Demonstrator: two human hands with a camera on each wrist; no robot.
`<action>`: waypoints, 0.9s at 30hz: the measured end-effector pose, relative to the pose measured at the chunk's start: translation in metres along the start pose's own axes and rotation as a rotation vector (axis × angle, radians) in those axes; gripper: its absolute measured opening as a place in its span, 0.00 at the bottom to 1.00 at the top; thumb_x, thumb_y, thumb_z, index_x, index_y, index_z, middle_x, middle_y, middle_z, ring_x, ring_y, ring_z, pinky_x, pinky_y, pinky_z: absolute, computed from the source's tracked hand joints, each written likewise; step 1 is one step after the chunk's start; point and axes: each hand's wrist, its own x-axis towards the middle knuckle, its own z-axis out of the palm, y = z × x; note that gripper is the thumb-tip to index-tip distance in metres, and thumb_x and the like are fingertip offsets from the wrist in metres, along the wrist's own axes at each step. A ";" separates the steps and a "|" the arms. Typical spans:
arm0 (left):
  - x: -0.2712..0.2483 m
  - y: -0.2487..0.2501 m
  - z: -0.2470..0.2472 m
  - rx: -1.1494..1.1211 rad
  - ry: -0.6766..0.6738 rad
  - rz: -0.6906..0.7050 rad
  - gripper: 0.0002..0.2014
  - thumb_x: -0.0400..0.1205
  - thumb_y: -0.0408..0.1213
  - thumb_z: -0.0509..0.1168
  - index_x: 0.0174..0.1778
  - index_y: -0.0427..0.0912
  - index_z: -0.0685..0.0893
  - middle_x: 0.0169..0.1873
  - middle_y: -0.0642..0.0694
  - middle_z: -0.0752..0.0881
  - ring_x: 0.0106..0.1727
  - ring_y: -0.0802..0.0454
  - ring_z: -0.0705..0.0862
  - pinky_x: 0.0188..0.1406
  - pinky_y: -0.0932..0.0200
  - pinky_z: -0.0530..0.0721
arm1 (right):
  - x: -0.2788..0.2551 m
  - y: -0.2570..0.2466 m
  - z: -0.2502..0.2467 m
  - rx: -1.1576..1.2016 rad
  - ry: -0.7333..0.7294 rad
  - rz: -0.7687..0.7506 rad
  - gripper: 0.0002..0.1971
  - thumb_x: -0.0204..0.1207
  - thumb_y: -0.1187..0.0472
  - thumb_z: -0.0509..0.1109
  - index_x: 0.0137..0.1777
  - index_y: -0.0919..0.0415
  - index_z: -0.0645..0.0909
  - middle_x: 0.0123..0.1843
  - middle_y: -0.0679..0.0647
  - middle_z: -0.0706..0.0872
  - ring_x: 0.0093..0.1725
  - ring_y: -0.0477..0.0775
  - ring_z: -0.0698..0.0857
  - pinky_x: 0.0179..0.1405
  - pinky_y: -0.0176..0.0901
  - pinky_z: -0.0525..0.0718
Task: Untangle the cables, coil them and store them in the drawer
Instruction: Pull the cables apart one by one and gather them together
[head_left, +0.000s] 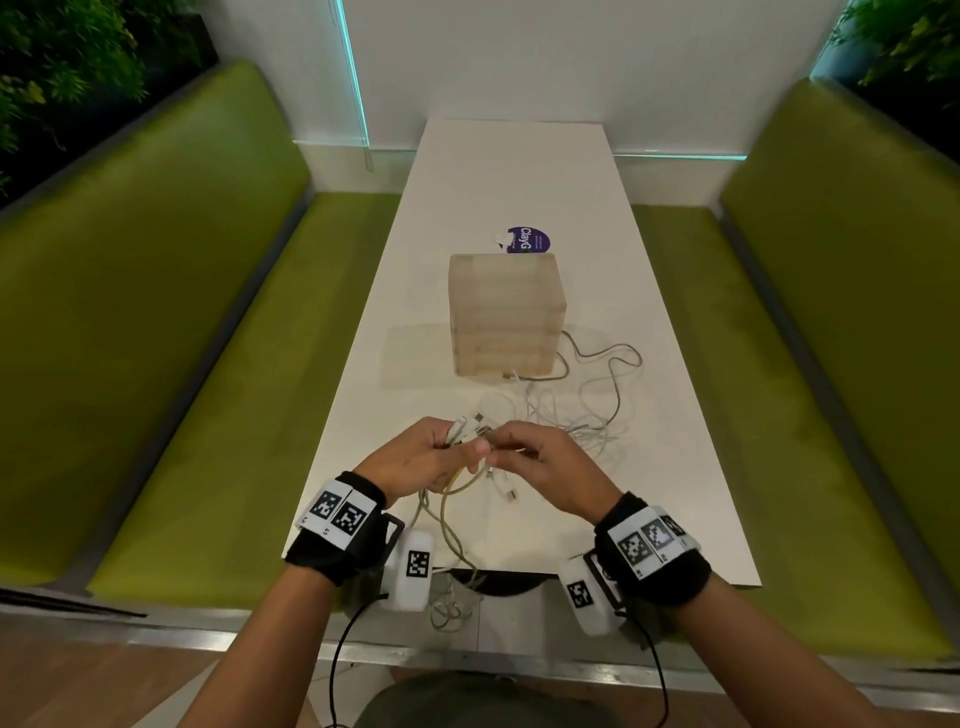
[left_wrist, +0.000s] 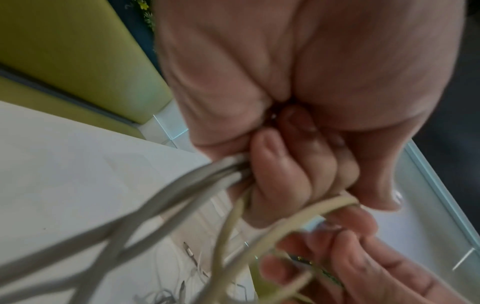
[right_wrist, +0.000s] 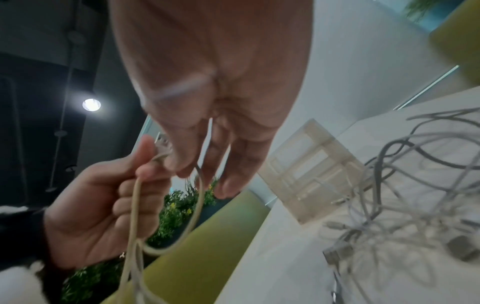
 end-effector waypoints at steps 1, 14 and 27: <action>-0.001 -0.001 -0.001 -0.001 0.015 0.006 0.16 0.81 0.45 0.65 0.32 0.38 0.81 0.17 0.52 0.64 0.21 0.55 0.60 0.22 0.63 0.60 | -0.001 0.000 0.001 -0.006 0.006 -0.001 0.03 0.77 0.63 0.71 0.45 0.56 0.85 0.41 0.48 0.86 0.41 0.46 0.83 0.42 0.38 0.80; 0.000 -0.013 -0.013 -0.376 0.294 0.117 0.14 0.82 0.44 0.60 0.36 0.38 0.74 0.20 0.55 0.61 0.20 0.57 0.57 0.20 0.66 0.61 | 0.005 0.054 0.011 -0.370 -0.029 0.310 0.05 0.78 0.62 0.68 0.52 0.60 0.79 0.50 0.52 0.83 0.46 0.53 0.82 0.52 0.52 0.83; 0.018 -0.017 -0.001 -0.449 0.369 0.205 0.12 0.87 0.34 0.54 0.42 0.37 0.79 0.31 0.45 0.89 0.29 0.55 0.81 0.31 0.65 0.78 | 0.032 0.024 -0.015 -0.735 -0.123 0.188 0.12 0.82 0.65 0.61 0.58 0.62 0.84 0.56 0.60 0.76 0.51 0.61 0.82 0.51 0.45 0.77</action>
